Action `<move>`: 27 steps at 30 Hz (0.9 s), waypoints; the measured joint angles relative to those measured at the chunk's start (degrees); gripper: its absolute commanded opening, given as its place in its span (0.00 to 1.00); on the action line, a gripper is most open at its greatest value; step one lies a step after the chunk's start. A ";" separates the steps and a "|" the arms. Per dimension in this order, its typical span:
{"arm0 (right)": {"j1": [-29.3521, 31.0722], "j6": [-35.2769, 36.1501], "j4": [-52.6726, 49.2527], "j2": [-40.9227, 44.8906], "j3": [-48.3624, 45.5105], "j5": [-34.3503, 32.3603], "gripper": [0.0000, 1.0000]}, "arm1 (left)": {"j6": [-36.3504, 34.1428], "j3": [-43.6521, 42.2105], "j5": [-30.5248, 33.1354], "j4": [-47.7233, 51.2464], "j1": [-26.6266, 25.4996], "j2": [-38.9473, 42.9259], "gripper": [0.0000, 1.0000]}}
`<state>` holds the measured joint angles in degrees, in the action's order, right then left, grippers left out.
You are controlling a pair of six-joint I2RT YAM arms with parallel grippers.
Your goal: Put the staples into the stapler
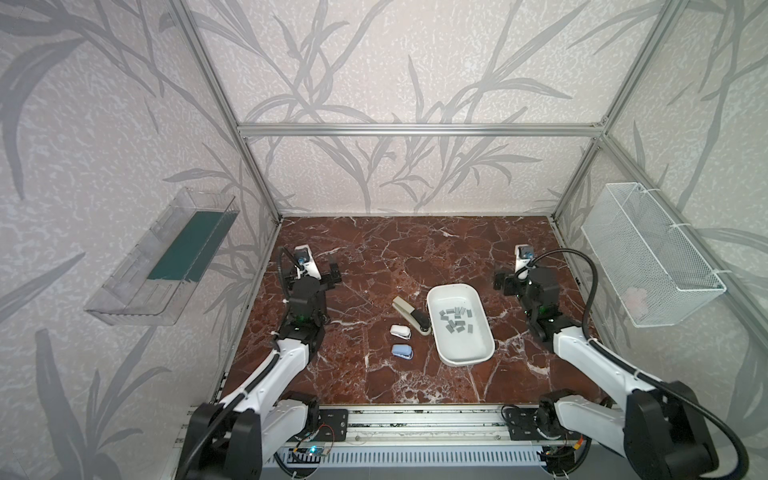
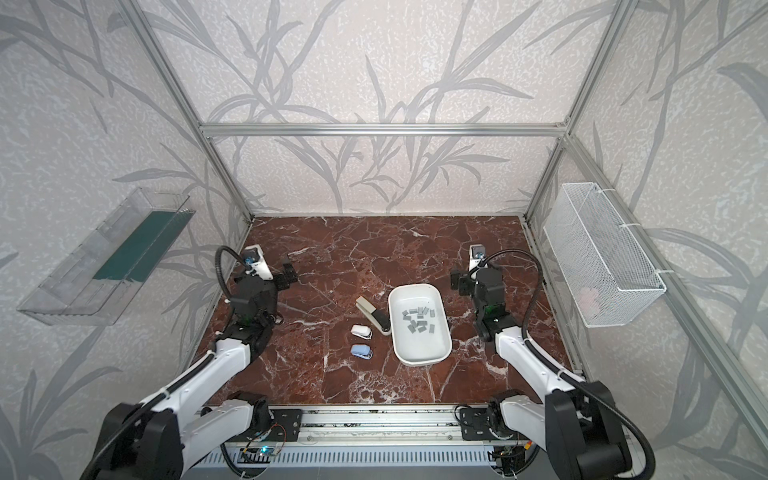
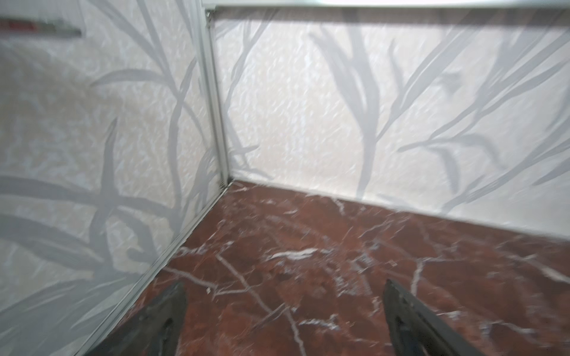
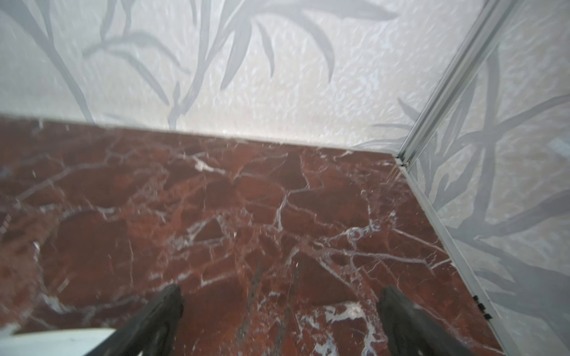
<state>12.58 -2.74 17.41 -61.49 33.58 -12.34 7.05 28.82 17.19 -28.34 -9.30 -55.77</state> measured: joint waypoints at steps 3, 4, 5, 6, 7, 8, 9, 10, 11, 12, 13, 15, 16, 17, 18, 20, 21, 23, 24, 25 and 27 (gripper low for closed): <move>-0.26 -6.05 -5.79 8.15 4.09 3.96 0.99 | 2.58 4.28 -9.09 7.32 0.13 6.16 0.99; -0.26 -7.58 -5.81 11.23 3.54 6.23 0.99 | 3.78 4.63 -11.56 8.90 0.17 7.91 0.99; -0.26 -9.73 -5.22 13.79 2.14 8.24 0.99 | 4.96 4.46 -13.51 10.27 0.22 9.29 0.99; -0.26 -11.02 -4.70 15.89 0.50 9.68 0.99 | 5.95 3.96 -14.88 11.08 0.37 10.34 0.99; -0.26 -12.33 -4.24 17.97 -1.38 11.37 0.99 | 7.06 3.10 -16.37 11.82 0.74 11.52 0.99; -0.26 -13.94 -4.09 19.28 -3.08 13.27 0.99 | 7.85 2.08 -18.03 12.61 1.07 12.61 0.99; -0.26 -14.62 -4.13 19.63 -4.15 15.19 0.99 | 8.15 1.11 -19.56 12.98 1.27 13.42 0.99; -0.20 -15.56 -4.52 19.17 -4.61 17.25 0.99 | 8.17 0.02 -21.81 12.96 1.53 14.05 0.99; -0.02 -16.17 -4.92 18.21 -4.50 18.80 0.99 | 8.15 -0.94 -23.98 12.72 1.60 14.29 0.99; 0.37 -16.70 -5.11 16.90 -4.13 19.76 0.99 | 8.22 -1.75 -25.77 11.82 1.60 14.23 0.99; 1.31 -16.98 -5.64 14.58 -3.28 20.61 0.99 | 8.41 -2.89 -27.89 10.01 1.57 13.66 0.99; 4.15 -17.05 -6.62 10.05 -0.90 21.57 0.98 | 8.55 -3.91 -31.19 7.30 1.44 11.08 0.99; 6.34 -16.65 -7.10 7.28 0.76 21.90 0.94 | 8.20 -3.82 -33.16 5.92 1.20 9.31 0.95; 8.46 -16.26 -7.23 5.03 2.16 21.94 0.91 | 7.89 -3.41 -34.62 5.14 0.81 6.82 0.91; 10.12 -15.93 -7.19 3.39 3.13 21.92 0.89 | 7.17 -2.75 -36.02 5.01 0.46 4.59 0.88; 14.49 -14.88 -7.08 -0.17 4.79 21.84 0.86 | 5.07 -0.79 -38.36 4.98 -1.14 -0.68 0.83; 16.31 -14.45 -7.06 -1.49 5.22 21.70 0.86 | 3.85 0.15 -39.47 5.20 -2.40 -2.89 0.77; 19.96 -13.38 -7.17 -4.28 6.08 20.94 0.83 | -1.05 2.14 -42.49 6.32 -5.84 -6.99 0.69; 21.40 -13.11 -7.21 -5.25 6.32 20.61 0.83 | -3.28 3.19 -43.54 7.65 -7.63 -8.50 0.68; 22.99 -12.68 -7.50 -6.45 6.69 19.80 0.82 | -5.92 4.20 -44.17 9.01 -9.40 -9.77 0.68; 25.64 -12.00 -7.65 -8.24 7.08 18.78 0.79 | -9.81 5.73 -44.33 11.58 -12.83 -11.69 0.65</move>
<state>38.22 -14.74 9.76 -69.73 40.66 6.44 -2.76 34.54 -27.14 -16.75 -22.13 -67.46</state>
